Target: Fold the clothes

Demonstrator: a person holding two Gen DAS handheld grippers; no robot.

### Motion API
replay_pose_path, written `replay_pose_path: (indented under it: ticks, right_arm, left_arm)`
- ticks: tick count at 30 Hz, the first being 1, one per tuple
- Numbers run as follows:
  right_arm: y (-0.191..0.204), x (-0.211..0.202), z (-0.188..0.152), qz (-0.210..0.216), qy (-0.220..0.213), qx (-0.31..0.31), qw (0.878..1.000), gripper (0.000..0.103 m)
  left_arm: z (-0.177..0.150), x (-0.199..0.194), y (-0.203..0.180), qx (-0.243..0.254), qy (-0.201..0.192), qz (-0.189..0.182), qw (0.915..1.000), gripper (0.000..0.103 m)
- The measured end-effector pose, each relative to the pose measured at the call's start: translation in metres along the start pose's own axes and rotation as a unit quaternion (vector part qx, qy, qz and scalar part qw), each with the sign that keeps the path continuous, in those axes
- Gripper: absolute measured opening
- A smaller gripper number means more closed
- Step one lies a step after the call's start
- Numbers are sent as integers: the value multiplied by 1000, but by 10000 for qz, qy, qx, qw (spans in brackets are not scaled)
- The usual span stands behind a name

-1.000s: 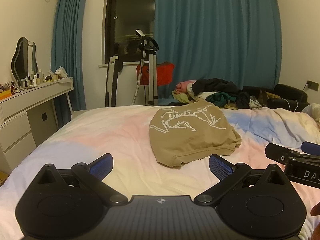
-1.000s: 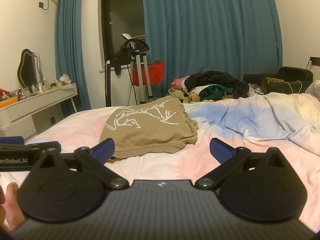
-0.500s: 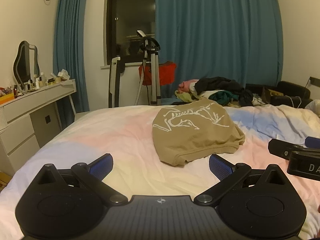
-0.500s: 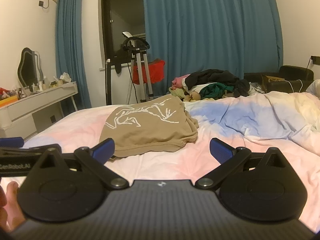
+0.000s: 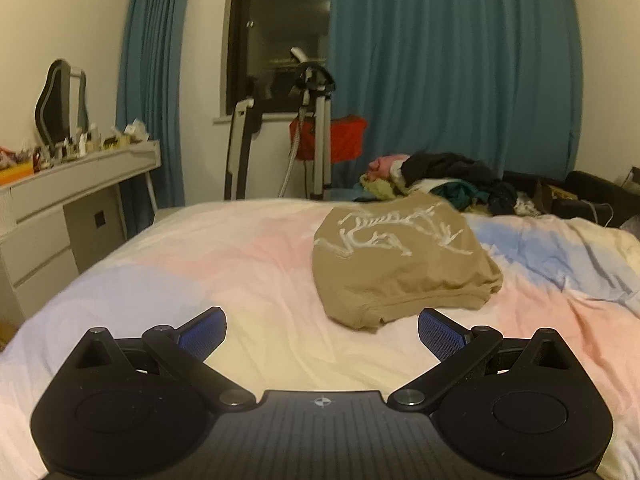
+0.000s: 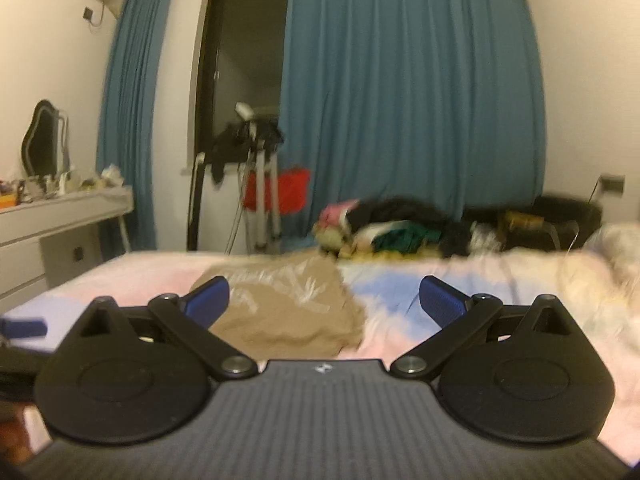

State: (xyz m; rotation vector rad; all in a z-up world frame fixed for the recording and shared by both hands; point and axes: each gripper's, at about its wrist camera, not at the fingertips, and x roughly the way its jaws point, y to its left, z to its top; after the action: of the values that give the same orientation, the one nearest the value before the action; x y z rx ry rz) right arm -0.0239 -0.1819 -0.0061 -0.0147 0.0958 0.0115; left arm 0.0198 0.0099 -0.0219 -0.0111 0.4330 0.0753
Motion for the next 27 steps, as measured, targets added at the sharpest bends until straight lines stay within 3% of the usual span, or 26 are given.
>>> replay_pose_path:
  ticks: [5,8,15,21,23,25,26,27]
  right_arm:
    - [-16,24,16,485,350,176,9981,103]
    - [-30,47,11,410,665,763,9940,103]
    - [-35,108,-56,-21,1341,1119,9846,103]
    - [-15,171,-103,71,2022,593,9775,103]
    - [-5,188,-112,142,2115,431,9763,103]
    - [5,203,-122,304,2222,318,9740,103]
    - [10,210,-126,386,2276,262,9726,103]
    - [17,211,-127,479,2297,127,9720,103]
  left_arm:
    - [-2,30,-4,37,326,-190,9993,103]
    - [3,62,-14,303,618,-245,9973,103]
    - [4,142,-18,628,1014,-378,9921,101]
    - [-15,192,-29,789,1179,-287,9895,91]
    - [-17,192,-31,877,857,-226,9922,83]
    - [-16,188,-31,875,541,-136,9946,55]
    - [-13,188,-27,698,474,-147,9963,48]
    - [-10,187,-23,520,406,-158,9977,29]
